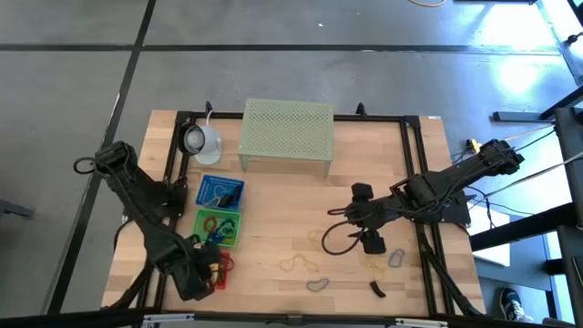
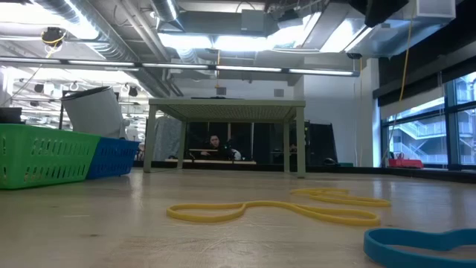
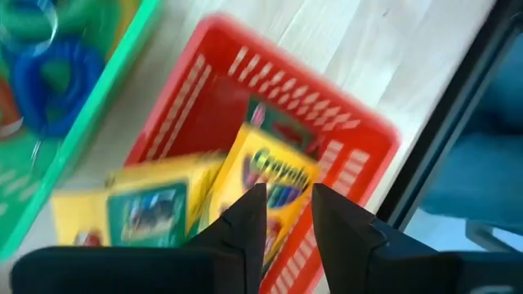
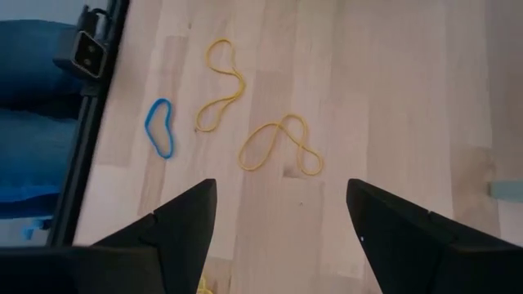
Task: Pick & Place Office Desk Supplies
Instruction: Put the yellow rubber band into the blue bin
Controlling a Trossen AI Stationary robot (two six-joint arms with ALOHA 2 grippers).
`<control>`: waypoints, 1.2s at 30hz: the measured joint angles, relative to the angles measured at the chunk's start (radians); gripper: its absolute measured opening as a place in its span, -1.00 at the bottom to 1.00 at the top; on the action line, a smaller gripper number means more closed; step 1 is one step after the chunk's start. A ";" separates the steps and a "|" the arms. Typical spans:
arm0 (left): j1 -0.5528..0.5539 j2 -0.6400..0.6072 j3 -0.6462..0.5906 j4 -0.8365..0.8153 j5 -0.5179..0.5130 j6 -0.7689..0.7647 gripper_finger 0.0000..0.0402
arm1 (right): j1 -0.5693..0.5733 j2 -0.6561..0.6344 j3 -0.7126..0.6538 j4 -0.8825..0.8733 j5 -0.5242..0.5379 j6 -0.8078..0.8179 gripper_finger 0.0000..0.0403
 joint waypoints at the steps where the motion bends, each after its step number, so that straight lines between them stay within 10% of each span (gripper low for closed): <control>1: 0.008 0.000 0.000 0.012 -0.007 0.019 -0.55 | 0.000 0.000 0.000 -0.004 0.008 0.003 0.36; 14: 0.062 -0.043 0.000 0.038 0.026 0.165 -0.59 | 0.000 0.000 0.000 -0.095 0.064 -0.014 0.36; 28: 0.076 -0.100 0.000 0.234 -0.702 0.466 -0.61 | 0.030 0.000 -0.027 -0.114 0.075 0.082 0.36; 36: 0.149 -0.038 0.000 0.468 -0.746 0.765 -0.46 | 0.107 0.000 -0.208 -0.080 0.040 0.324 0.36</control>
